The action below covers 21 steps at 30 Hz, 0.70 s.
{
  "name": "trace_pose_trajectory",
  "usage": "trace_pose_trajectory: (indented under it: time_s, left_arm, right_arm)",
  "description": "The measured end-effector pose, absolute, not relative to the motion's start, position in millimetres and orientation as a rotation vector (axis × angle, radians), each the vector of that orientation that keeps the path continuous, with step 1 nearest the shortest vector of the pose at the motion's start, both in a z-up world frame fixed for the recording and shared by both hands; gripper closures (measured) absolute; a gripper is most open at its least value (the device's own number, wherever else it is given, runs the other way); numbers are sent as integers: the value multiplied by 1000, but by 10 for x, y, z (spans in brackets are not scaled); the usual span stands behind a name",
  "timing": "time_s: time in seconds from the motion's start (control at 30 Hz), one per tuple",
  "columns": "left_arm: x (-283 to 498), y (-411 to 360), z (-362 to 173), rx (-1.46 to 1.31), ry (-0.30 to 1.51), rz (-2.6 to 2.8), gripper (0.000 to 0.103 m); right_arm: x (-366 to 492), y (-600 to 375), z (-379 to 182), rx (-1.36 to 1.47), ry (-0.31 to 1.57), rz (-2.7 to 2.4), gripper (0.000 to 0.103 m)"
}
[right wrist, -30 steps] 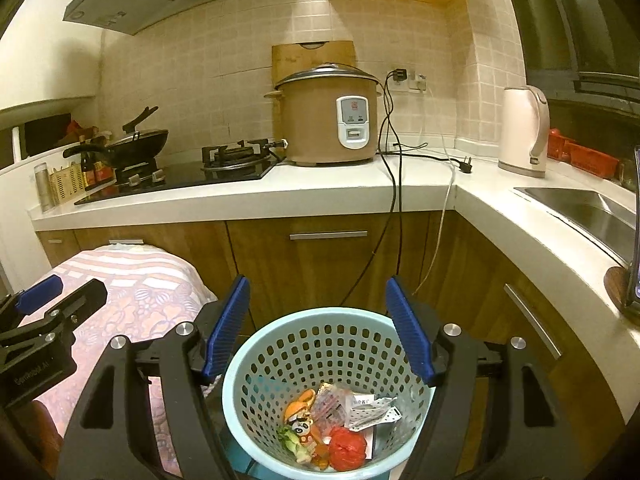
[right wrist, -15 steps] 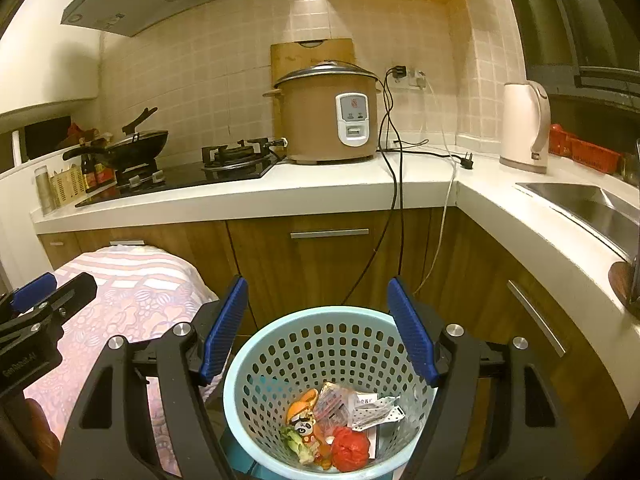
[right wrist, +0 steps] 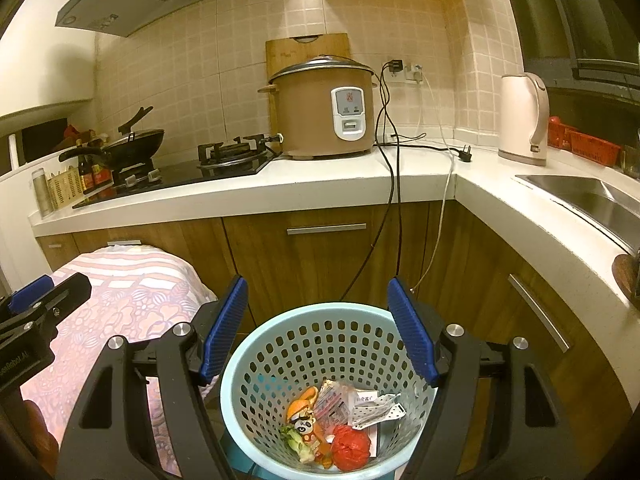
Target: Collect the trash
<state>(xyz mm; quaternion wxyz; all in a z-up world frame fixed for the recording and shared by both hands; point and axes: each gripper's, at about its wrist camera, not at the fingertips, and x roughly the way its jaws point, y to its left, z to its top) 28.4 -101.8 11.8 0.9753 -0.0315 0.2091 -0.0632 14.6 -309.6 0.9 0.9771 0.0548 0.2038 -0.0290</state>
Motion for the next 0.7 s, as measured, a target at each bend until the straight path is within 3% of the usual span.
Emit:
trace_pose_trajectory:
  time_s: [0.7]
  left_arm:
    - [317,-1051,111,-56,427,-121,19]
  right_arm:
    - [170,-3070,7,101,410,-68,35]
